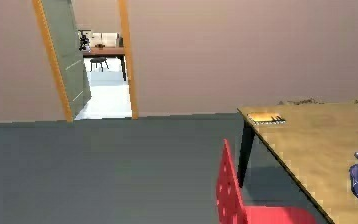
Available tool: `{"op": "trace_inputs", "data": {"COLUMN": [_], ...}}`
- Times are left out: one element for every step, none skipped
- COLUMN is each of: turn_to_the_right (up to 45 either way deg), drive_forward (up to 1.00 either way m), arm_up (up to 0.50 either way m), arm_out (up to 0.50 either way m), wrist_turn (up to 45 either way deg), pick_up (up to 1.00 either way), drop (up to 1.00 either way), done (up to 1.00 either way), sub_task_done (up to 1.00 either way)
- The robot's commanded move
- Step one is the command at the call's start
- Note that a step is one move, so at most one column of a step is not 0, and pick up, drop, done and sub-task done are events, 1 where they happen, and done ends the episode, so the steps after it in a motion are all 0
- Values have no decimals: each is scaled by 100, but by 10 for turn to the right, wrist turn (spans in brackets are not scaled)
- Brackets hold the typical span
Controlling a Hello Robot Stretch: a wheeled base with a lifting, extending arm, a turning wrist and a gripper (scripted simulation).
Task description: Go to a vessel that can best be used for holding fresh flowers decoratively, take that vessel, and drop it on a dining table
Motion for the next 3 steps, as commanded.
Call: {"op": "trace_inputs", "data": {"turn_to_the_right": [-300, 450, 450], "drive_forward": [0, 0, 0], "arm_up": [0, 0, 0], "arm_out": [0, 0, 0], "wrist_turn": [0, 0, 0], "pick_up": [0, 0, 0], "drop": [0, 0, 0], "done": [0, 0, 0], "sub_task_done": [0, 0, 0]}}
